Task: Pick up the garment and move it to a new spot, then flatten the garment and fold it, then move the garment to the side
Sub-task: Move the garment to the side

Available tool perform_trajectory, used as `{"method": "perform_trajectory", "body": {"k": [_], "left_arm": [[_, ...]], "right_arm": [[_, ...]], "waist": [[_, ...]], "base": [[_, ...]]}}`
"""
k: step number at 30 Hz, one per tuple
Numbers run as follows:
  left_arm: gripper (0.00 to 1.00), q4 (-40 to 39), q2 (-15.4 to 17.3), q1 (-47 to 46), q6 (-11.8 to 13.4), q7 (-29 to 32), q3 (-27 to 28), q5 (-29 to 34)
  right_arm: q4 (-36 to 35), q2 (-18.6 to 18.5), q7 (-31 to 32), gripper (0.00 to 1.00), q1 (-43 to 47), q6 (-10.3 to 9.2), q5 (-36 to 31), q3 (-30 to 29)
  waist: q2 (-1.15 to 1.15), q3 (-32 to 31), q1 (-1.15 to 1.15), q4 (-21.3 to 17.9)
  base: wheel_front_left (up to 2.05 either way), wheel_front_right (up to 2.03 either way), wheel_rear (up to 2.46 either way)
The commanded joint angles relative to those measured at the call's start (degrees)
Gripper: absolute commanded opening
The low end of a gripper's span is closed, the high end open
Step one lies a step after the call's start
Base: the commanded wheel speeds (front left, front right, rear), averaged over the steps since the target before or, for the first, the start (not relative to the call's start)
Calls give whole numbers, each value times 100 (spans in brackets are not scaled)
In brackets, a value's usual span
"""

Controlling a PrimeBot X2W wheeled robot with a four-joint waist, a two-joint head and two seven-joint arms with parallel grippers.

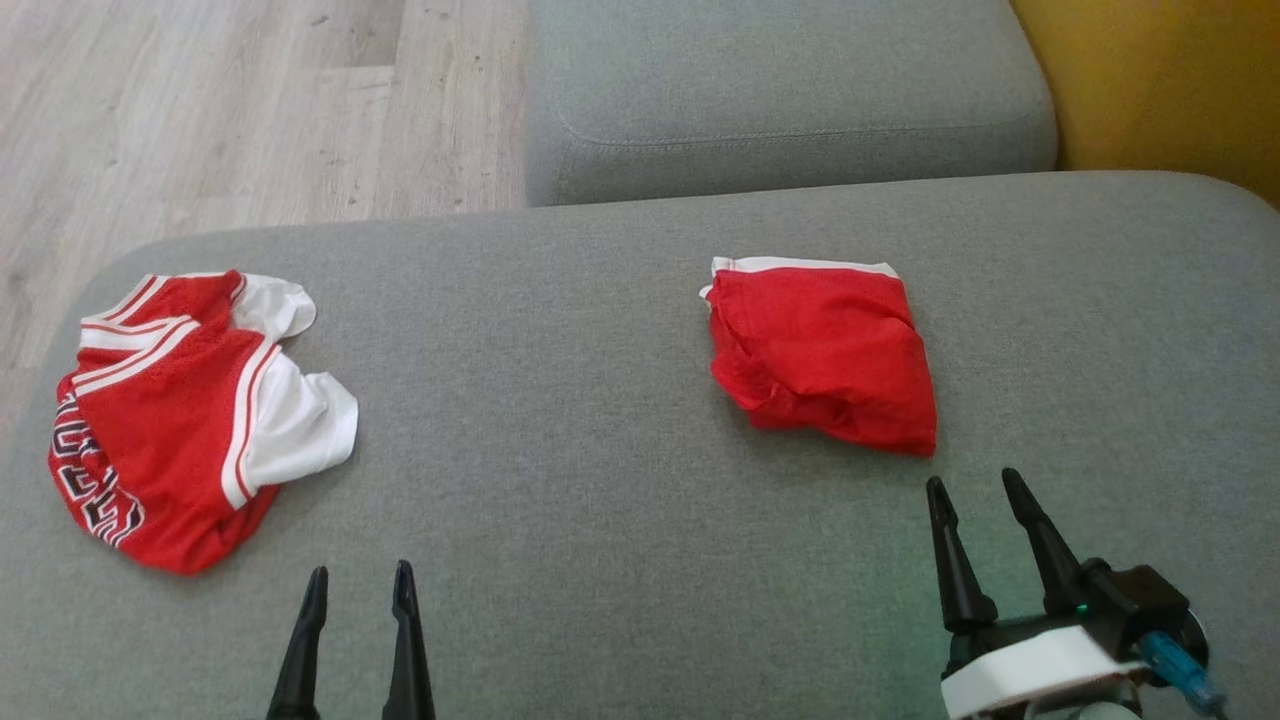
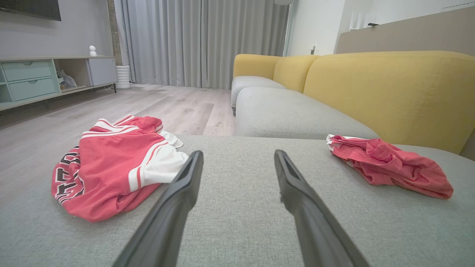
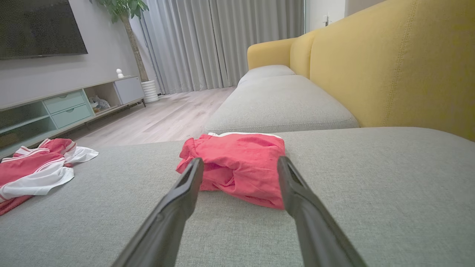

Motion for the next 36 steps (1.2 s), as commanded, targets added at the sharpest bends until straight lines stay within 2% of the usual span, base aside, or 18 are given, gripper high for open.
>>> {"method": "perform_trajectory", "body": {"k": [1,8,14,22,27,33,34,36], "left_arm": [[100,-178,-29,-231,-7,-29,194,64],[100,-219,-29,-295,-16,-29,190,55],[100,-262,-29,-407,-23,-29,127,53],[100,-286,-29,-916,-56,-29,-12,20],[100,-245,-29,-1239,-92,-29,-75,3],[100,-182,-29,-1445,-104,-29,-92,-22],[100,-178,-29,-1458,-97,-29,-95,-32],[100,-182,-29,-1479,-77,-29,-99,-54]], "right_arm": [[-137,-13,-63,100,-157,-4,43,154],[-83,-13,-63,100,-286,-4,127,65],[282,-110,-63,100,-735,-4,264,56],[1645,-535,59,100,-2315,-4,743,3],[2484,-772,536,100,-3137,-4,1217,45],[3111,-833,1282,100,-3468,-4,2146,585],[3146,-827,1376,50,-3484,-4,2334,659],[3125,-853,1430,0,-3521,-4,2650,781]], "waist": [[0,21,0,13],[0,218,0,71],[0,560,0,78],[0,1293,0,138],[0,1627,0,240],[0,1788,0,312],[0,1799,0,313],[0,1823,0,291]], "base": [[0,0,0],[0,0,0],[0,0,0],[0,0,0],[0,0,0],[0,0,0],[0,0,0],[0,0,0]]}}
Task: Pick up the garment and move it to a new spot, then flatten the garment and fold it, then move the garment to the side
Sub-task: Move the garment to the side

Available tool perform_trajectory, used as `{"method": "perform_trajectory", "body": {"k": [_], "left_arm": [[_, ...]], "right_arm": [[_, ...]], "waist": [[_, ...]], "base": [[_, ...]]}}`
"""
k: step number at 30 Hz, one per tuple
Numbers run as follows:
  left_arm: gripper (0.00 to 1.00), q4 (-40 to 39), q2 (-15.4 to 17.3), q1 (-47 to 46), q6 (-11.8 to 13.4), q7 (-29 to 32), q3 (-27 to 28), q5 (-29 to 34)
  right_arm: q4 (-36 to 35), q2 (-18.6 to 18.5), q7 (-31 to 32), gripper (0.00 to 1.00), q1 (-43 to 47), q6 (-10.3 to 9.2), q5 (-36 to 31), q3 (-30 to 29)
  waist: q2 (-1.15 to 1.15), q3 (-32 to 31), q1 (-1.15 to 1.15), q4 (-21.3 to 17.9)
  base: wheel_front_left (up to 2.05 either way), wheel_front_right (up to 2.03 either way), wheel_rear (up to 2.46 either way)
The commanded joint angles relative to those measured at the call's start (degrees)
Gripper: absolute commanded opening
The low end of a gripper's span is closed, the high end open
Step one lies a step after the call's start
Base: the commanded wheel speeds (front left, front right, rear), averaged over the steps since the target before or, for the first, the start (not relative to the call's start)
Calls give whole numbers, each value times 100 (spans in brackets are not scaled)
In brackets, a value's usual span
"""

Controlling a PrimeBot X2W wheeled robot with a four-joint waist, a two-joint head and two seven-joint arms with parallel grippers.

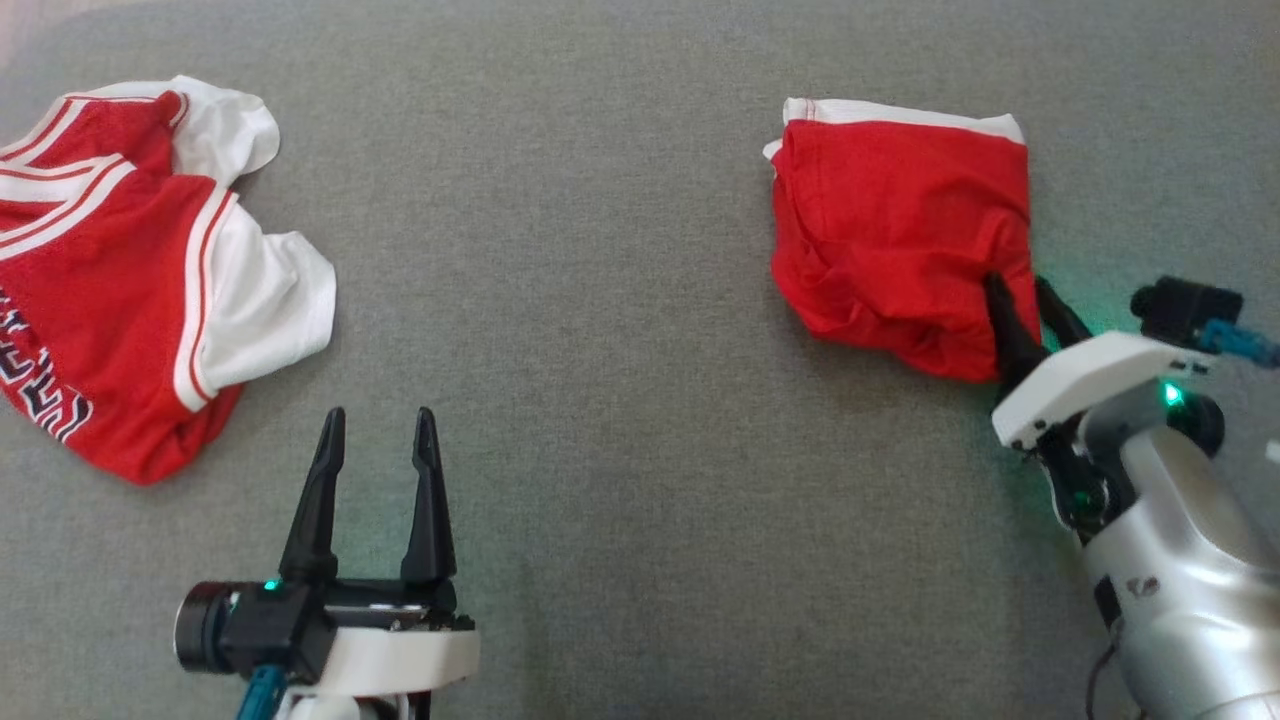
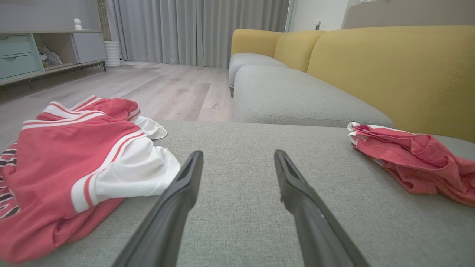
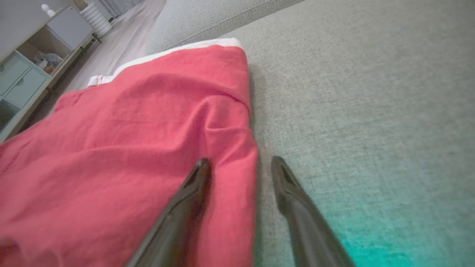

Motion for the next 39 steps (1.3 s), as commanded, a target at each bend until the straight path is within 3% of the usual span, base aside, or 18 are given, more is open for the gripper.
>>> {"method": "perform_trajectory", "body": {"k": [1,9,16,25,34,35,36,37,38,39], "left_arm": [[100,-168,-11,-158,38,-29,147,-62],[100,-227,-11,-323,-43,-29,426,31],[100,-299,-11,-616,-269,-29,545,241],[100,-352,-11,-1130,-563,-29,532,465],[100,-289,-11,-1717,-710,-29,287,517],[100,-279,-11,-1752,-714,-29,265,502],[100,-271,-11,-1776,-716,-29,245,485],[100,-257,-11,-1792,-721,-29,231,468],[100,-235,-11,-1803,-725,-29,222,450],[100,-213,-11,-1804,-722,-29,213,431]], "right_arm": [[-133,-12,61,0,-72,-4,204,277],[-629,-620,-60,0,-347,-4,822,762],[-798,-1431,-107,0,-654,-4,763,855],[-739,-2388,-143,0,-1126,-4,114,511],[-820,-3107,-240,0,-1184,-4,-1428,-528],[-854,-3135,-278,11,-1145,-4,-1672,-682],[-882,-3134,-320,35,-1112,-4,-1905,-876],[-913,-3101,-359,64,-1077,-4,-2144,-1087],[-954,-3049,-387,100,-1030,-4,-2405,-1293],[-1003,-2978,-404,100,-974,-4,-2673,-1488]], "waist": [[0,25,0,-53],[0,280,0,-571],[0,714,0,-1133],[0,1426,0,-1465],[0,1982,0,-1301],[0,1995,0,-1273],[0,1999,0,-1244],[0,1990,0,-1211],[0,1968,0,-1176],[0,1933,0,-1138]], "base": [[0,0,0],[0,0,0],[0,0,0],[0,0,0],[0,0,0],[0,0,0],[0,0,0],[0,0,0],[0,0,0],[0,0,0]]}}
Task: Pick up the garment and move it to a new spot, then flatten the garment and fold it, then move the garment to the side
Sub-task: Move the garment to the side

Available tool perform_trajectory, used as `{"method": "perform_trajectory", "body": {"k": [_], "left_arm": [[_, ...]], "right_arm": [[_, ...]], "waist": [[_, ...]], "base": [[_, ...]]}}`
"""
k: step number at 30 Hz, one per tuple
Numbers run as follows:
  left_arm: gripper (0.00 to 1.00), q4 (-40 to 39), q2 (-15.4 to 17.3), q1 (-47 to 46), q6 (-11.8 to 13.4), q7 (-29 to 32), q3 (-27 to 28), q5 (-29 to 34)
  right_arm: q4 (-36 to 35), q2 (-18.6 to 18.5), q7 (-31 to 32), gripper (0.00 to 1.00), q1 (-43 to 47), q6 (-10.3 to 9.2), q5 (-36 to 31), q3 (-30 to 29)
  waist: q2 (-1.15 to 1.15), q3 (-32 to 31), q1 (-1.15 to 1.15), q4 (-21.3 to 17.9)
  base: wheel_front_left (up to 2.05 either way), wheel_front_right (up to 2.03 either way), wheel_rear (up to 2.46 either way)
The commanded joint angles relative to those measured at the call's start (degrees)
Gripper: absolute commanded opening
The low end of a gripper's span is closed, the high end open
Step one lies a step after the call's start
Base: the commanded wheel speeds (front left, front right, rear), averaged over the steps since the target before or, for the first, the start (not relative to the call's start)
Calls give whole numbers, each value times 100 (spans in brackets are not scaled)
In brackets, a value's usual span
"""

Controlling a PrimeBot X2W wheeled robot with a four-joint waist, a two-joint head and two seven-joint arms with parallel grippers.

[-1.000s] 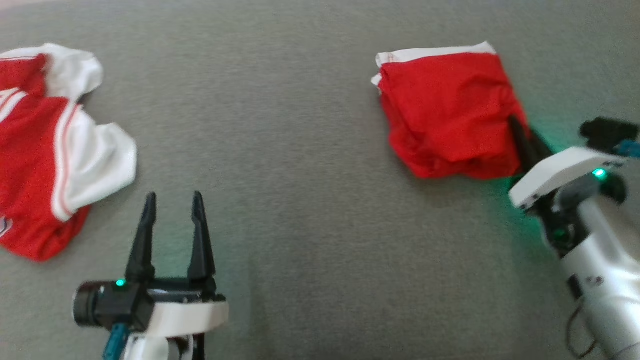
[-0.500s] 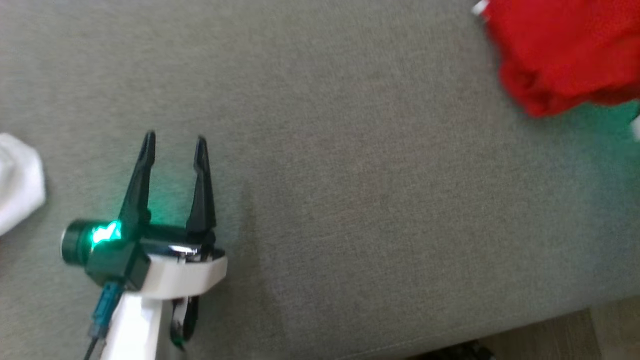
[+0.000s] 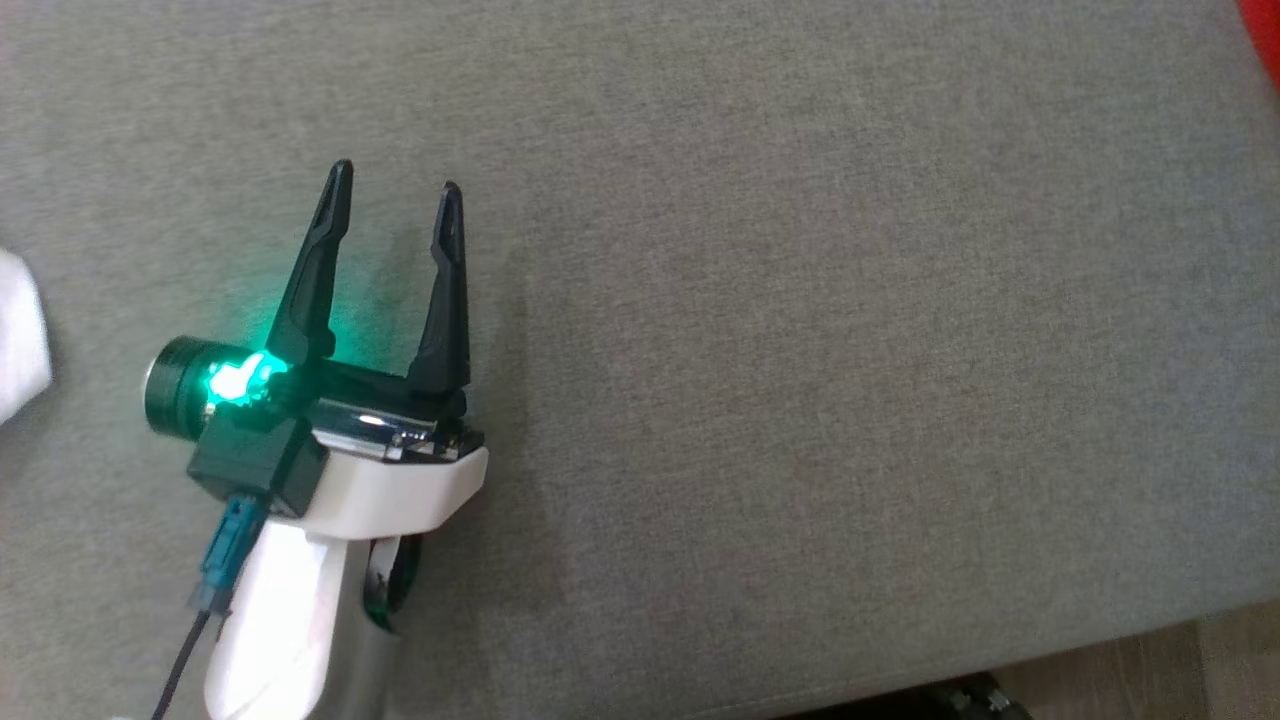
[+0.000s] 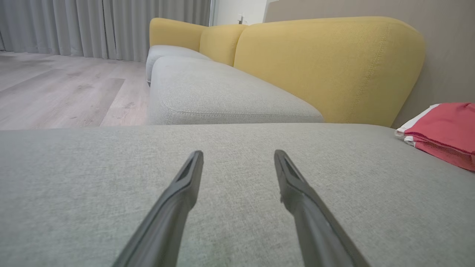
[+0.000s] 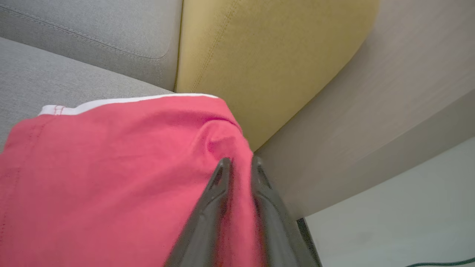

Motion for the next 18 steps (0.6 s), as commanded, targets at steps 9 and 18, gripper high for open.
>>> {"method": "perform_trajectory", "body": {"k": [9,18], "left_arm": [[100,0,33,366,265,-21,-17,-238],[100,164,33,1073,654,-21,115,-418]], "right_arm": [[-908,1565,-264,100,1103,-4,-1270,-829],[-410,2966,-964,100,2076,-4,-563,831]], "waist": [[0,-894,-1,445],[0,-2105,-1,630]], "base": [[0,0,0],[0,0,0]]}}
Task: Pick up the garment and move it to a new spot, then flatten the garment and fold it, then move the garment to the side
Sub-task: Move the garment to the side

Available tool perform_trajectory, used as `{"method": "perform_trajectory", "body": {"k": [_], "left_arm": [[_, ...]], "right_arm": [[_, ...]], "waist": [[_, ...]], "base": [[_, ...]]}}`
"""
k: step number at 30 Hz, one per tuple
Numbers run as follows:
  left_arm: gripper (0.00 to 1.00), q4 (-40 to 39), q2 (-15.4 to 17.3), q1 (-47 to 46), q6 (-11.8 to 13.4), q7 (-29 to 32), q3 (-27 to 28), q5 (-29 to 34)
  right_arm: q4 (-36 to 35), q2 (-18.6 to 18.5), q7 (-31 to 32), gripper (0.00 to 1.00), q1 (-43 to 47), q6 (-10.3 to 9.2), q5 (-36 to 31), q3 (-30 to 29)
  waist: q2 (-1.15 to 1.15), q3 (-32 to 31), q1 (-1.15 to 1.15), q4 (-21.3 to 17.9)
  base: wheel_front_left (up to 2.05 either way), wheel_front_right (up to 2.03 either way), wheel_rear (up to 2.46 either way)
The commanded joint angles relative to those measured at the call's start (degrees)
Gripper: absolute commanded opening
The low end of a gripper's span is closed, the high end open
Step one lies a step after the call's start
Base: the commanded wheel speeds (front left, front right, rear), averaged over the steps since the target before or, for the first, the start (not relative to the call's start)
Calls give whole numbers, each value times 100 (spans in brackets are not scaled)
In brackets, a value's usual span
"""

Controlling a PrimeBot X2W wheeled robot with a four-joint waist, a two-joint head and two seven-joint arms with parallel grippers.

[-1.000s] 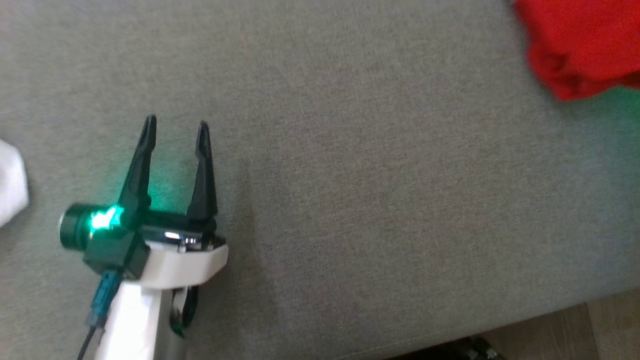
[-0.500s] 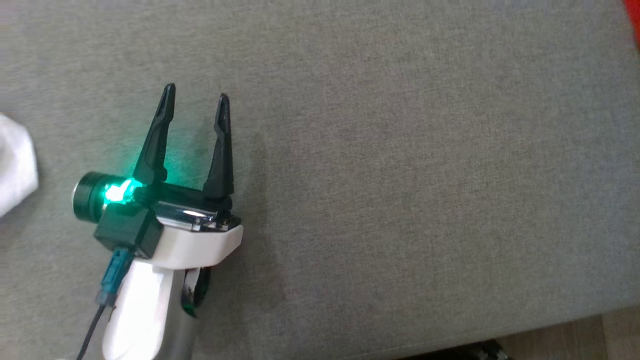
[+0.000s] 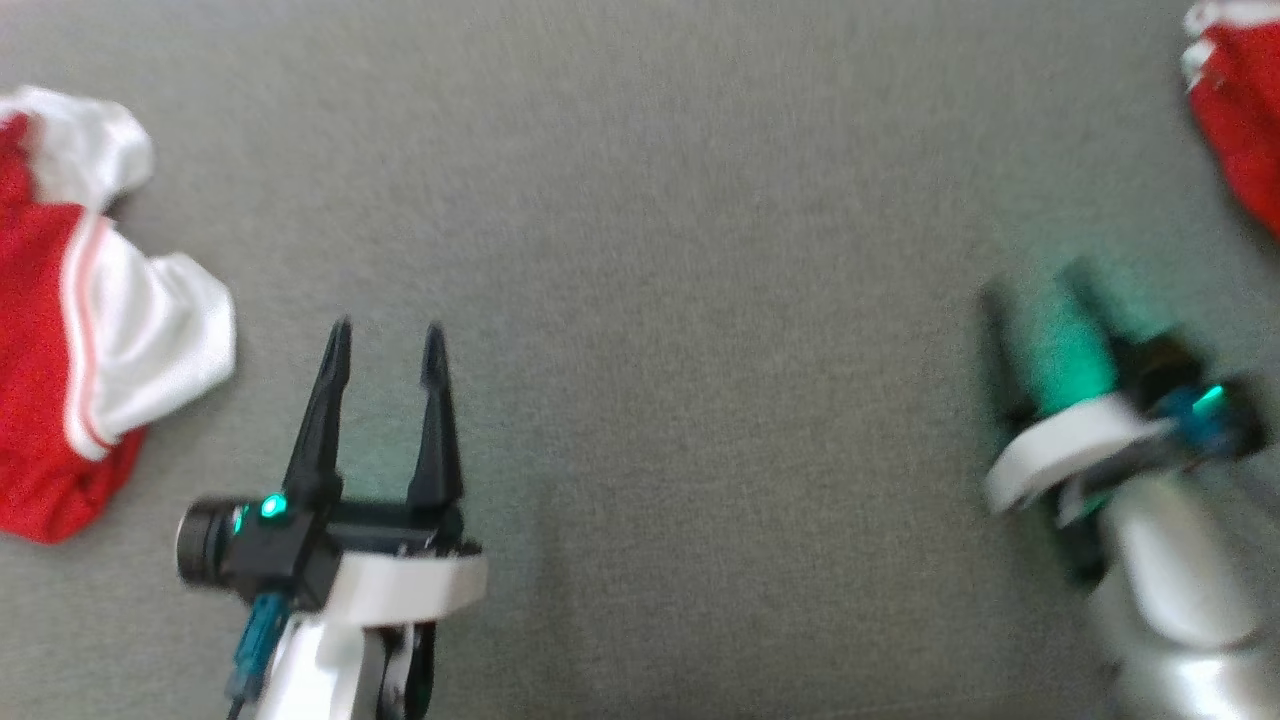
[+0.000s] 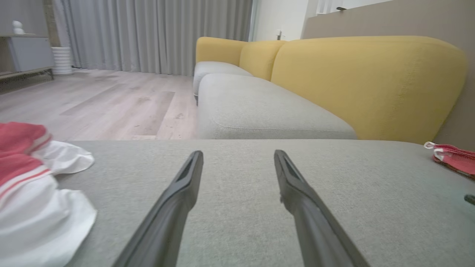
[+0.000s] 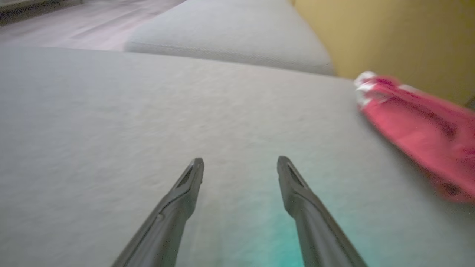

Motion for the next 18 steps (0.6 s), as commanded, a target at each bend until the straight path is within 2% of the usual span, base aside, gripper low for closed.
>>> {"method": "perform_trajectory", "body": {"k": [1,4,8,18], "left_arm": [[100,-105,28,161,84,-23,258,-23],[100,-36,28,440,178,-23,371,-9],[100,-57,28,798,266,-23,476,-13],[100,-296,28,1604,424,-23,567,-97]], "right_arm": [[-9,117,-151,100,174,-4,214,351],[15,357,-212,100,397,-4,463,684],[-716,554,-218,100,905,-4,773,802],[-1710,664,-219,100,2091,-4,828,648]], "waist": [[0,-653,2,135],[0,-994,2,130],[0,-1392,2,174],[0,-2077,2,253]], "base": [[0,0,0],[0,0,0],[0,0,0],[0,0,0]]}}
